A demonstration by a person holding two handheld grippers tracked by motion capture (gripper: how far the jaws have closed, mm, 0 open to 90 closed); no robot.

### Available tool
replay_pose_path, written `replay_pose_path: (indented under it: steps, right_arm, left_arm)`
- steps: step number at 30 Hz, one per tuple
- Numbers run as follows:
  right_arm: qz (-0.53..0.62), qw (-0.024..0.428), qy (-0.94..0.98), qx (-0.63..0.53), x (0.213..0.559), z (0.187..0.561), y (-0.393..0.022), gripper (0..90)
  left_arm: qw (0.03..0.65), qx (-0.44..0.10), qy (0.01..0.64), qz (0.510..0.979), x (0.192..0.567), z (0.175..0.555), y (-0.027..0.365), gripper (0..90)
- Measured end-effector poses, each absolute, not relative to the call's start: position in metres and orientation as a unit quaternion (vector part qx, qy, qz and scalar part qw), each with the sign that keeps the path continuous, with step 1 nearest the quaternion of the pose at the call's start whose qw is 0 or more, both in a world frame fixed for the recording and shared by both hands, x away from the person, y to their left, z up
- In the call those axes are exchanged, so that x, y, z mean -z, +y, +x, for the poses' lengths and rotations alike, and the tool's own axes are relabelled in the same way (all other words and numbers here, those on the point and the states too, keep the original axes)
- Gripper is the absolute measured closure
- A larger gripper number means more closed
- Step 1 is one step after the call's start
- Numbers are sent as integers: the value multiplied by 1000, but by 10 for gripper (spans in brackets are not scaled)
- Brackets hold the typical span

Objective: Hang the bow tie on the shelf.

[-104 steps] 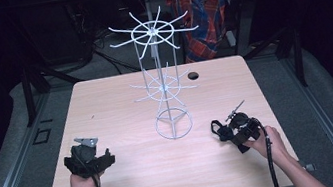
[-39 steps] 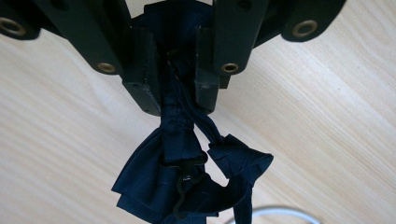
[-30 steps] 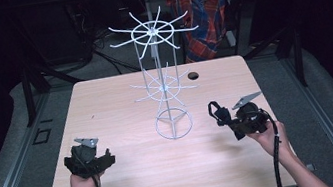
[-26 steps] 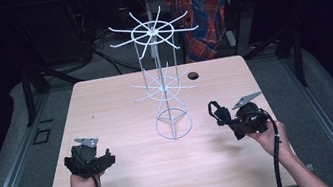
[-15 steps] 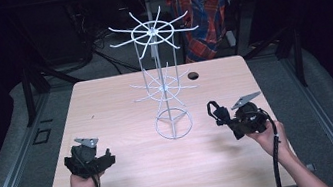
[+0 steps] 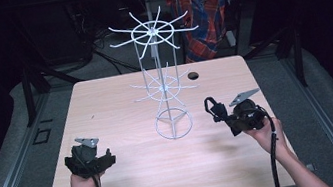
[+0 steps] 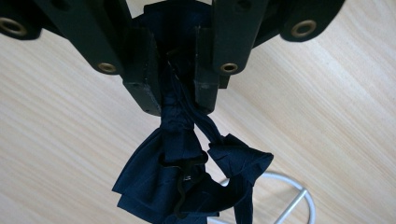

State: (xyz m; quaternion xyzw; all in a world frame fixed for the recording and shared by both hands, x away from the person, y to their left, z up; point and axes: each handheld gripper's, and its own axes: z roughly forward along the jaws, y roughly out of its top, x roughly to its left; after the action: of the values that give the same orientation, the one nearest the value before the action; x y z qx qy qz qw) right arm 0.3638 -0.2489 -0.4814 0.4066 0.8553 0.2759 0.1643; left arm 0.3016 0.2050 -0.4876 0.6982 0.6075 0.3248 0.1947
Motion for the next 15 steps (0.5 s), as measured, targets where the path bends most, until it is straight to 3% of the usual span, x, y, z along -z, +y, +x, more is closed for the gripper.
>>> replay_pose_path:
  steps: [15]
  right_arm:
    - [403, 173, 850, -291, 471, 368, -242, 737]
  left_arm:
    - [196, -325, 607, 698, 487, 301, 205, 163]
